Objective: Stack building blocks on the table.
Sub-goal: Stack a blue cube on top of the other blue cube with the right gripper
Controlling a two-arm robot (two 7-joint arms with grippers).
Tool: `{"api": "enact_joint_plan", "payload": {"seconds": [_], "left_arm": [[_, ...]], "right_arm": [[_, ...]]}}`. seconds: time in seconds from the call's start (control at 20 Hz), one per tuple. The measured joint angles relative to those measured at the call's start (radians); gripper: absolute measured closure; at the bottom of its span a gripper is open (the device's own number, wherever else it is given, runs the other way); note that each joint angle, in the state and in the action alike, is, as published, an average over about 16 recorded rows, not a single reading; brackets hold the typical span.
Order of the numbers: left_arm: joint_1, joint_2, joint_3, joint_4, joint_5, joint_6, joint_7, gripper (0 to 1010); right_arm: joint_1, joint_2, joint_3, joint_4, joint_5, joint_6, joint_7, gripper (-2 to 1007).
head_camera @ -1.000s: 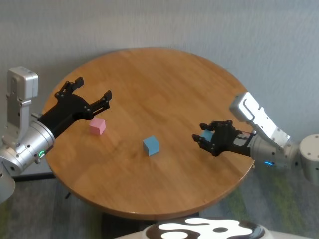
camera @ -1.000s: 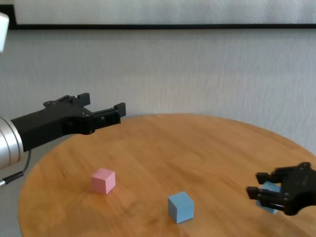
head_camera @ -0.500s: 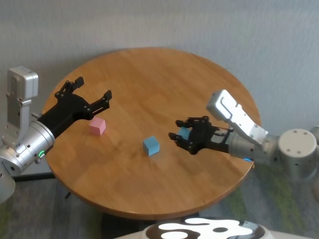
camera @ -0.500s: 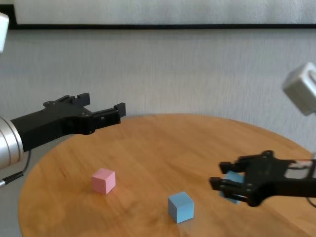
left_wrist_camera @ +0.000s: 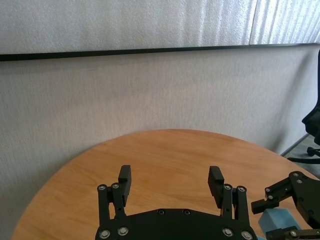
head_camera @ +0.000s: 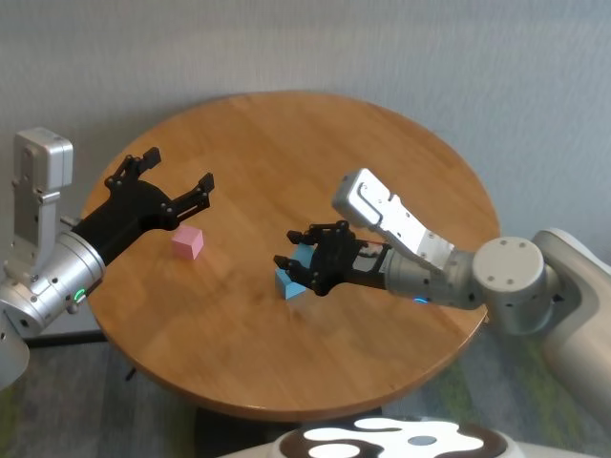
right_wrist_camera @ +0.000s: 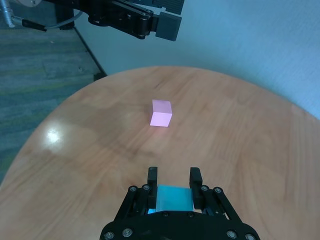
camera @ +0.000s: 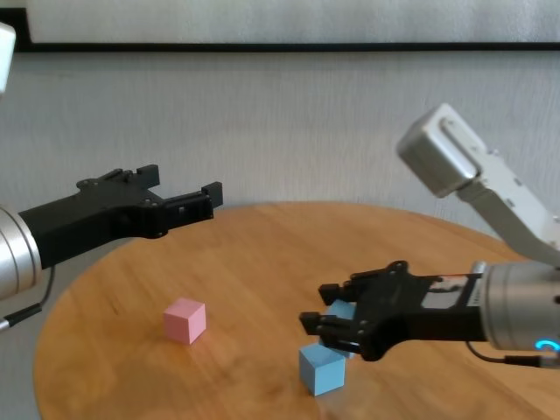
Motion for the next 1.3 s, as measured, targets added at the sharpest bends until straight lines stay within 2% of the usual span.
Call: {"api": "enact_joint_plan", "payload": {"seconds": [0.25,0.6,0.9,1.3], "left_arm": [[0.0,0.0,0.0,0.0,0.0,0.0,0.0,9],[0.0,0.0,0.0,0.0,0.0,0.0,0.0,9],[0.0,0.0,0.0,0.0,0.0,0.0,0.0,9],[0.0,0.0,0.0,0.0,0.0,0.0,0.0,9]], "right_arm": [[0.026,-0.037,-0.02,0.027,-0.016,0.016,-0.008,647],[0.051,-0.073,-0.031,0.063,-0.024,0.036,-0.013,647],[0.06,-0.09,-0.032,0.081,-0.024,0.054,-0.019,647],[0.061,-0.098,-0.029,0.09,-0.025,0.078,-0.029,647]]}}
